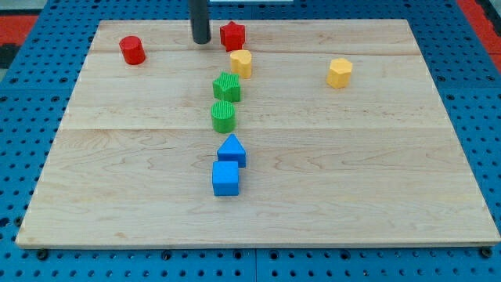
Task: Slide the red circle to the bottom center
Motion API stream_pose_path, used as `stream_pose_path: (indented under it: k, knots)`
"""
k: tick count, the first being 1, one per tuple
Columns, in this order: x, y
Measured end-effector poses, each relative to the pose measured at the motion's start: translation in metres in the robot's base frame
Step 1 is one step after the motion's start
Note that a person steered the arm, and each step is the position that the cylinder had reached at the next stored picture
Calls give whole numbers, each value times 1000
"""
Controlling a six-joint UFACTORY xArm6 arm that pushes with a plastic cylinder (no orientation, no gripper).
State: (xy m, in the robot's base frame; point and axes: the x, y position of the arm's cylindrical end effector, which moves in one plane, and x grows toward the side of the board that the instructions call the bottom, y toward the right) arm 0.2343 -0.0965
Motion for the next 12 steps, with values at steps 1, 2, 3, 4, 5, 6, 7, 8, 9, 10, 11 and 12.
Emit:
stream_pose_path:
  k: [1, 2, 3, 4, 5, 6, 7, 8, 9, 10, 11, 12]
  knots:
    - [0, 40]
    - [1, 34]
    - [-8, -23]
    - [-15, -96]
    - [47, -99]
    - [117, -89]
    - [91, -114]
    - [67, -154]
    - [100, -165]
    - [164, -111]
    - [169, -108]
    - [149, -97]
